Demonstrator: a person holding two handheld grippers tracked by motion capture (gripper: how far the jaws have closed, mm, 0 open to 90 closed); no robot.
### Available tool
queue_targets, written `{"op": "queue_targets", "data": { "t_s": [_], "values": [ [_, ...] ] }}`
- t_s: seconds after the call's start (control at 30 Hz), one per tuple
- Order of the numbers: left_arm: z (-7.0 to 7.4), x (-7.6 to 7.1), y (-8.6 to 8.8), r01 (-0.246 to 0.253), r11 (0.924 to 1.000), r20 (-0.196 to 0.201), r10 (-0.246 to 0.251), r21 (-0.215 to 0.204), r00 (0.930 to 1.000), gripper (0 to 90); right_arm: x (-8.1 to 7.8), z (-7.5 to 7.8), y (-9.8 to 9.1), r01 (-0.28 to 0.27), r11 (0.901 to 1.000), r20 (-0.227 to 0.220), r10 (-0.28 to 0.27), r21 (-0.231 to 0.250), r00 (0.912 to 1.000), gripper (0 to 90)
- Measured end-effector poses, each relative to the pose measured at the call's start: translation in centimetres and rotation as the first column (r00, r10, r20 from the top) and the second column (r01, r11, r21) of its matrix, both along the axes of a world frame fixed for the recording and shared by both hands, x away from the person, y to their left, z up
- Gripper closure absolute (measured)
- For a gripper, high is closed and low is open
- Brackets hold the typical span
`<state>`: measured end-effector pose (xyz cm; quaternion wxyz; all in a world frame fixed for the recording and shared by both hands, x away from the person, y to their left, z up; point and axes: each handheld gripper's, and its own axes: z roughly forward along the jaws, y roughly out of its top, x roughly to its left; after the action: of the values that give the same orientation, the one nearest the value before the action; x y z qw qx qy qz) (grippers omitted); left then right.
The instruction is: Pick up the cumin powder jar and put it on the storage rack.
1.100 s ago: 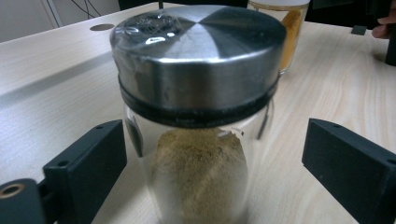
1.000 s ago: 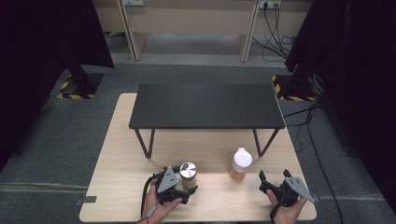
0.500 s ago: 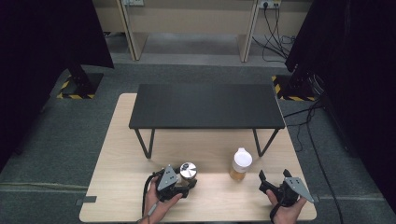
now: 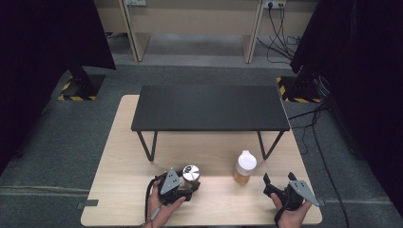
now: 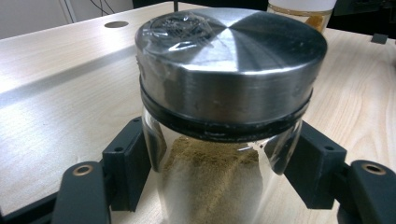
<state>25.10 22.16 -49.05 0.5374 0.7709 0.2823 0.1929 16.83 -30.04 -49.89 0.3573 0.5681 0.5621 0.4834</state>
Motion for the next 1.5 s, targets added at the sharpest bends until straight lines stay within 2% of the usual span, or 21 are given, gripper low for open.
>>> {"op": "queue_targets", "data": {
  "t_s": [0.27,0.43,0.57,0.8,1.03,1.33,1.4,1.43,1.5],
  "values": [
    [-0.2,-0.6,0.4,-0.04,0.999,0.005,0.04,-0.019,0.9992,30.6,0.0,0.0,0.0,-0.002,1.0,0.0,0.002,-0.002,1.0,1.8],
    [0.5,-1.4,1.1,-0.077,0.9957,0.023,0.079,-0.051,0.9966,30.5,0.0,0.0,-0.1,-0.002,1.0,-0.001,0.002,0.001,1.0,1.7],
    [1.8,-2.3,1.3,-0.116,0.9908,0.048,0.119,-0.069,0.9917,30.6,0.0,0.0,0.0,-0.002,1.0,-0.001,0.002,0.0,1.0,1.8],
    [4.9,-4.2,1.2,-0.189,0.9782,0.075,0.195,-0.086,0.9779,30.5,0.0,0.0,0.0,-0.002,1.0,-0.001,0.002,0.0,1.0,1.8],
    [7.8,-5.3,1.5,-0.214,0.973,0.072,0.22,-0.086,0.9727,30.6,0.0,0.0,0.0,-0.001,1.0,-0.001,0.001,0.0,1.0,1.9],
    [10.4,-5.7,1.6,-0.243,0.9646,0.081,0.252,-0.102,0.9643,30.6,0.0,0.0,0.1,0.003,1.0,0.002,-0.003,-0.003,1.0,2.0],
    [11.5,-5.6,1.6,-0.25,0.9632,0.089,0.259,-0.099,0.9617,30.5,0.0,0.0,0.1,0.003,1.0,0.002,-0.003,-0.003,1.0,2.0],
    [12.1,-5.5,1.6,-0.252,0.9631,0.087,0.26,-0.094,0.9616,30.6,0.0,0.0,0.1,0.003,1.0,0.001,-0.003,-0.002,1.0,2.0],
    [13.2,-4.9,1.8,-0.243,0.9661,0.07,0.249,-0.089,0.966,30.5,-0.1,0.0,0.1,0.004,1.0,0.002,-0.004,-0.002,1.0,2.1]
  ]
}}
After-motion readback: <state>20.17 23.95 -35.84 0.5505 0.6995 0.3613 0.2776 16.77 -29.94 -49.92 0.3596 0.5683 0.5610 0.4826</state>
